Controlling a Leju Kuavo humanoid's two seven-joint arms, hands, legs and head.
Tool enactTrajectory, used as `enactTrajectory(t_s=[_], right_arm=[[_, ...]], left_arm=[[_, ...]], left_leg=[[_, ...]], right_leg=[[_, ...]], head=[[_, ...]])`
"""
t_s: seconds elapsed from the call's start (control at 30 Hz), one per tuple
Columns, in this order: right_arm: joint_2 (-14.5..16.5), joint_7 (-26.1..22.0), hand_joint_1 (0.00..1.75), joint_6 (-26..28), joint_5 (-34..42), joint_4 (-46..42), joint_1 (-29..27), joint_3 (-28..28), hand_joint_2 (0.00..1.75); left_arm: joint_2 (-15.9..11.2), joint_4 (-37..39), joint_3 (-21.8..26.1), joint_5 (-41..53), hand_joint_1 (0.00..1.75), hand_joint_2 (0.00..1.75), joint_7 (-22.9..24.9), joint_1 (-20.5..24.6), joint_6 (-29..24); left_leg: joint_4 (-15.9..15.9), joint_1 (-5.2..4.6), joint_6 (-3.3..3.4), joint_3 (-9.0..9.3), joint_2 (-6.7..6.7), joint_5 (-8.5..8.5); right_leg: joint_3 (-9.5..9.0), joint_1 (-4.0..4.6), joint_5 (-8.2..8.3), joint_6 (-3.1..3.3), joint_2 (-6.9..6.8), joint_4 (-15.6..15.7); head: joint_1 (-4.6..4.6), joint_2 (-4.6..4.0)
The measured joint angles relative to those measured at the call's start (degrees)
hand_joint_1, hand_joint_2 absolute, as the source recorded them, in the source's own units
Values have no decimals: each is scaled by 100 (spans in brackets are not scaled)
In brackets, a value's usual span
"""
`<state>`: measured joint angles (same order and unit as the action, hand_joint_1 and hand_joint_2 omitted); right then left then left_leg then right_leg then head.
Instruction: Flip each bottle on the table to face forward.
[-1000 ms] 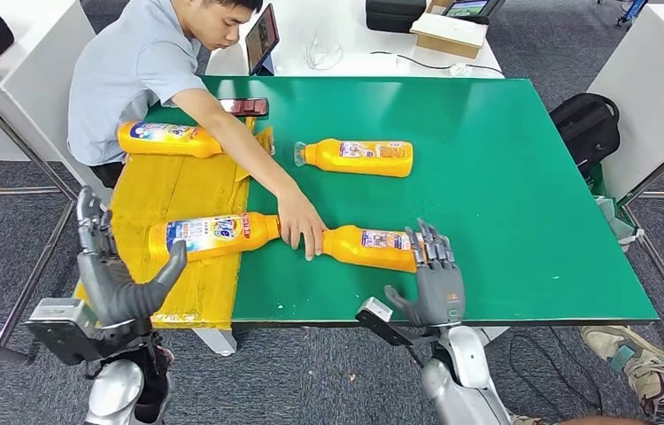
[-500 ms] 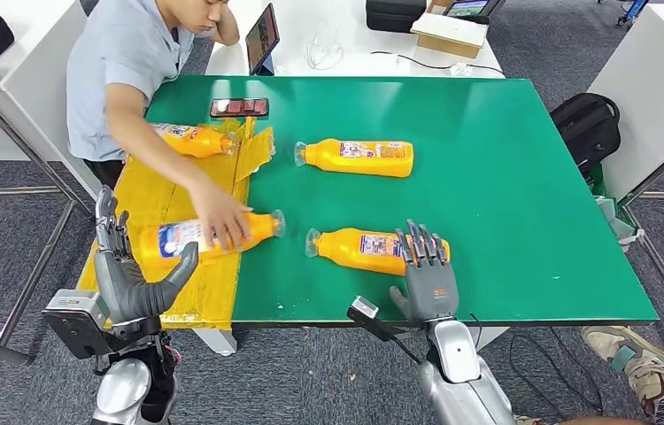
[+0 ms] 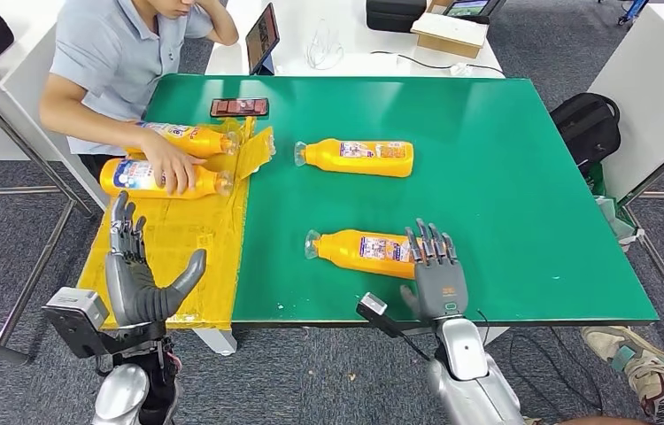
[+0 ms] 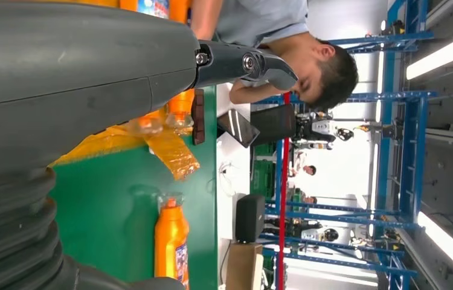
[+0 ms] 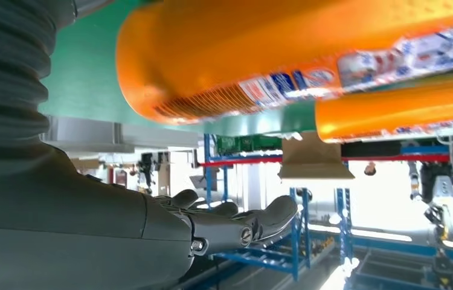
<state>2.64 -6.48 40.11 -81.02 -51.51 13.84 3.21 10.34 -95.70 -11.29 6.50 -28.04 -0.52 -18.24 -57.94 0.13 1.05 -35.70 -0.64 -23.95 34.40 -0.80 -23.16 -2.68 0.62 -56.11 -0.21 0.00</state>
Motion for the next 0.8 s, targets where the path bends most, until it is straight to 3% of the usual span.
enactTrajectory(t_s=[0.13,0.23,0.8], right_arm=[[-15,-651,0,0,1005,351,122,1,175],[-14,-887,0,0,1313,656,225,1,175],[62,-863,0,0,101,928,453,-469,175]], left_arm=[[1,-7,-31,9,0,175,12,-1,-81],[4,37,-36,-26,0,175,16,37,-181],[46,126,-239,-162,0,175,-146,232,-426]], left_leg=[[0,0,0,1,1,0],[0,0,0,1,1,1],[0,0,1,1,1,2]], right_leg=[[1,0,0,0,0,0],[1,0,1,0,0,0],[0,0,3,-3,0,0]], head=[[0,0],[0,0],[1,0]])
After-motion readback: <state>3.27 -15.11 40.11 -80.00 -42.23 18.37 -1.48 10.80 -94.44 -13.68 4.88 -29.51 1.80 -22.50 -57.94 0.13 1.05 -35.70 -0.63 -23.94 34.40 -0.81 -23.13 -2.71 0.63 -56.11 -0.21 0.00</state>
